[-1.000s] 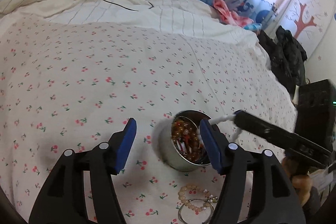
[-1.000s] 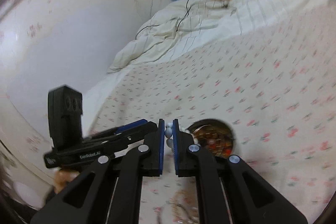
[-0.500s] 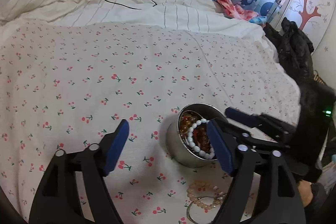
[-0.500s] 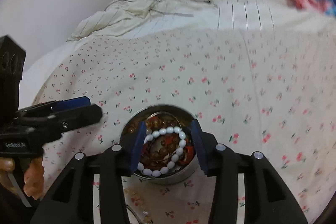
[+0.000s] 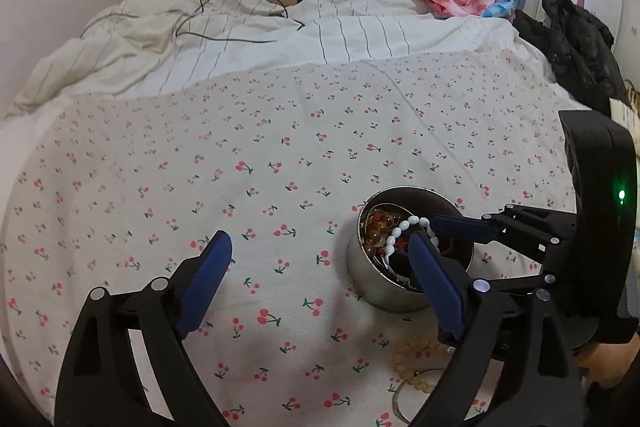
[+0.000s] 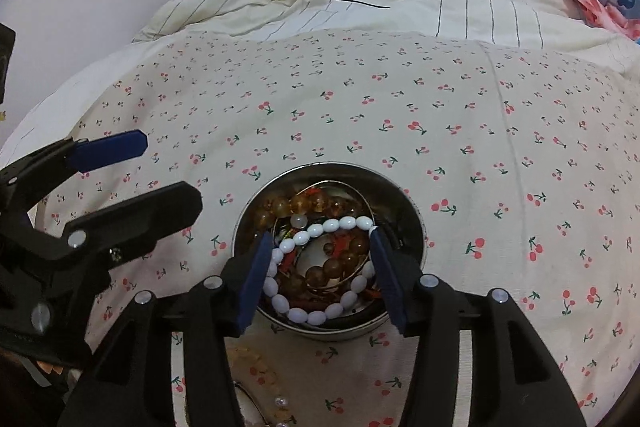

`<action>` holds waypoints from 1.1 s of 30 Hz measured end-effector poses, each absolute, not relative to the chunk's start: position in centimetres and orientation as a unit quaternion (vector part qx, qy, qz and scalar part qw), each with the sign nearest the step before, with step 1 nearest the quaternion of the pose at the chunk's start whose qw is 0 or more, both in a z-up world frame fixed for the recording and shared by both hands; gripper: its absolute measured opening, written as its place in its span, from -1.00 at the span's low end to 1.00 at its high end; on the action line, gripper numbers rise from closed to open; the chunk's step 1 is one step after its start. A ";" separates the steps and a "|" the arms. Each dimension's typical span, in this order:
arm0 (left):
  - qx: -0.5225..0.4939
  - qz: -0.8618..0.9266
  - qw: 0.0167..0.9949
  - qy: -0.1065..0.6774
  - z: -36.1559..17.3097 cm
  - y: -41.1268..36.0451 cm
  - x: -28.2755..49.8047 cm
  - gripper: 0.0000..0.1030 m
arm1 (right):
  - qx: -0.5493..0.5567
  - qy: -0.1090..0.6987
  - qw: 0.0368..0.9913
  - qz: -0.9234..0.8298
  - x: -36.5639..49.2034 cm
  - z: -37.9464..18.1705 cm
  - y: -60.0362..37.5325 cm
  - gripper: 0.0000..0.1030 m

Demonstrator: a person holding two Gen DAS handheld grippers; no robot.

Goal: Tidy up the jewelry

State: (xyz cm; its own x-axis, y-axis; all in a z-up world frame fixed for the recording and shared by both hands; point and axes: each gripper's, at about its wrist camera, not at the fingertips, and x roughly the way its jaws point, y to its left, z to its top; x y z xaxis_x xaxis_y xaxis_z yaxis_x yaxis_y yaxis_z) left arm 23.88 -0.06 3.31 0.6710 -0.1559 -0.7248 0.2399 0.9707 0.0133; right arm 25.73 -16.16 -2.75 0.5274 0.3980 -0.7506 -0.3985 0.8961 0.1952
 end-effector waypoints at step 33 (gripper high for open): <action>0.081 -0.118 0.885 0.444 0.1 0.2 20.1 0.78 | -0.162 0.448 0.867 0.142 18.5 -5.8 -16.1 0.45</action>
